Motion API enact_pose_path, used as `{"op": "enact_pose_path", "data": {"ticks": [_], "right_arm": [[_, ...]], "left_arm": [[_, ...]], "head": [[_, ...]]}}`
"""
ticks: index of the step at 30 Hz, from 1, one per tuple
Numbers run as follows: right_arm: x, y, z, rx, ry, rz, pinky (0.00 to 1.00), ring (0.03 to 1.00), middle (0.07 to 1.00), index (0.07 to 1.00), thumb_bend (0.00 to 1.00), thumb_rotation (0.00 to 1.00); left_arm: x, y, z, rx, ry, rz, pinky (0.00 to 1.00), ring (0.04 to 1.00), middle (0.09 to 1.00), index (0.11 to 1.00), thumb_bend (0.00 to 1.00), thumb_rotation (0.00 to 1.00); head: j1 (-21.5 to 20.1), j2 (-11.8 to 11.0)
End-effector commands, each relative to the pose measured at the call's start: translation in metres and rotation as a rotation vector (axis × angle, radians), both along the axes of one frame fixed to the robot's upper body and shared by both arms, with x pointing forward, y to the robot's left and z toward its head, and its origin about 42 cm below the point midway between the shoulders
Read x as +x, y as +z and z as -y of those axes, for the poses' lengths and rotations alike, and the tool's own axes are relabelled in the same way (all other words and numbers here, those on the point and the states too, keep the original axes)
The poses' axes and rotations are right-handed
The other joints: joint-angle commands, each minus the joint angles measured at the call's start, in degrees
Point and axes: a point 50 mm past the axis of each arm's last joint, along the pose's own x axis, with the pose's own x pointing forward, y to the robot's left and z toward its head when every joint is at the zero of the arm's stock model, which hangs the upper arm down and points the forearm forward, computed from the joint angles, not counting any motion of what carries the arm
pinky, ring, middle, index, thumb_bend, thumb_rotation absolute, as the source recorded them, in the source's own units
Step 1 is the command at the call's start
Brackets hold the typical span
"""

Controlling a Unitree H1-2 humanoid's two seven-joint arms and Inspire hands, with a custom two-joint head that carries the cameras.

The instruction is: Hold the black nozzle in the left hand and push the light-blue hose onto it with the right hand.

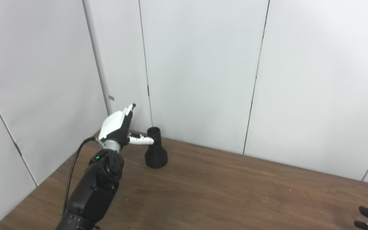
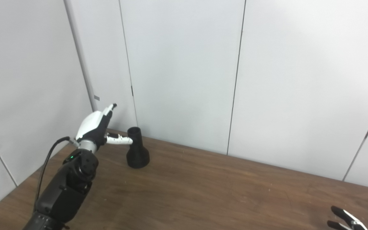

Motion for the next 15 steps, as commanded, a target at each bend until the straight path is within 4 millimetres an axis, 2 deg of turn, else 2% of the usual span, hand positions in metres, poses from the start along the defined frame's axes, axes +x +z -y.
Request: {"op": "enact_pose_path", "data": {"ticks": [1,5,15], "right_arm": [[0.005,0.021,0.002,-0.013,0.012,0.094,0.53,0.747,0.852,0.792,0.56,0.00],[0.006,0.020,0.003,-0.010,0.013,0.089,0.53,0.748,0.852,0.793,0.55,0.00],[0.008,0.017,0.002,0.002,0.018,0.074,0.52,0.740,0.853,0.795,0.54,0.00]], "left_arm": [[0.005,0.015,-0.006,0.006,0.019,0.021,1.00,1.000,1.000,1.000,1.00,0.37],[0.008,0.007,-0.004,0.004,0.033,-0.002,1.00,1.000,1.000,1.000,1.00,0.39],[0.004,-0.021,0.008,-0.047,0.000,-0.056,1.00,1.000,0.984,0.994,1.00,0.39]], "head": [[0.0,0.0],[0.0,0.2],[-0.4,0.3]]}}
